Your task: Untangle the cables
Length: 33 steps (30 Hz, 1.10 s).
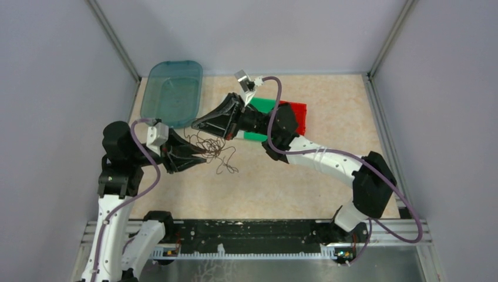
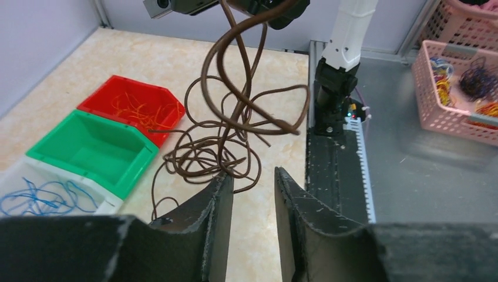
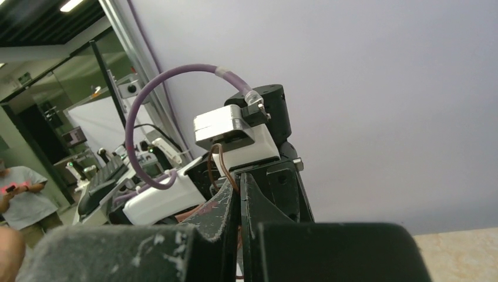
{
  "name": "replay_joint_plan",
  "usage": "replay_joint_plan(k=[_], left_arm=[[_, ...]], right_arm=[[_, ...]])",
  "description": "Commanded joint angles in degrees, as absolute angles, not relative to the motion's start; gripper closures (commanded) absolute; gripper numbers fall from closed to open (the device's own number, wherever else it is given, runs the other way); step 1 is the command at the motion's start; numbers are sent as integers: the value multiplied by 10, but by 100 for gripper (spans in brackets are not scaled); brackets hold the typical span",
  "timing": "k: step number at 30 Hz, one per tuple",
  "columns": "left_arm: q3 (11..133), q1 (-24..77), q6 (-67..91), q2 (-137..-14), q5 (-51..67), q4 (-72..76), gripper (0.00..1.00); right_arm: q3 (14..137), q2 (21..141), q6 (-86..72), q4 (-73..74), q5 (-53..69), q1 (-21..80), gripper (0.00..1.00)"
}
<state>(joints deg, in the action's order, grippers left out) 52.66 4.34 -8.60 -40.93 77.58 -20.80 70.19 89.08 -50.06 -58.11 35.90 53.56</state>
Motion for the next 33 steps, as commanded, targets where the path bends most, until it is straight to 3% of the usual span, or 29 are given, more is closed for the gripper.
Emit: replay_joint_plan(k=[1, 3, 6, 11, 18, 25, 33], left_arm=[[525, 43, -82, -407, 765, -180, 73], [521, 43, -95, -407, 729, -194, 94], [507, 42, -90, -403, 688, -193, 100], [479, 43, -80, -392, 678, -189, 100], [431, 42, -305, -366, 582, -307, 100], [403, 42, -365, -347, 563, -332, 96], [333, 43, -443, -350, 312, -268, 100]], right_arm=[[736, 891, -510, -618, 360, 540, 100], [738, 888, -508, -616, 360, 540, 100], [737, 882, -495, -605, 361, 539, 100], [736, 860, -455, -565, 360, 536, 100], [734, 814, -450, -548, 350, 492, 100], [745, 795, -418, -499, 350, 477, 100], [771, 740, -387, -450, 336, 411, 100]])
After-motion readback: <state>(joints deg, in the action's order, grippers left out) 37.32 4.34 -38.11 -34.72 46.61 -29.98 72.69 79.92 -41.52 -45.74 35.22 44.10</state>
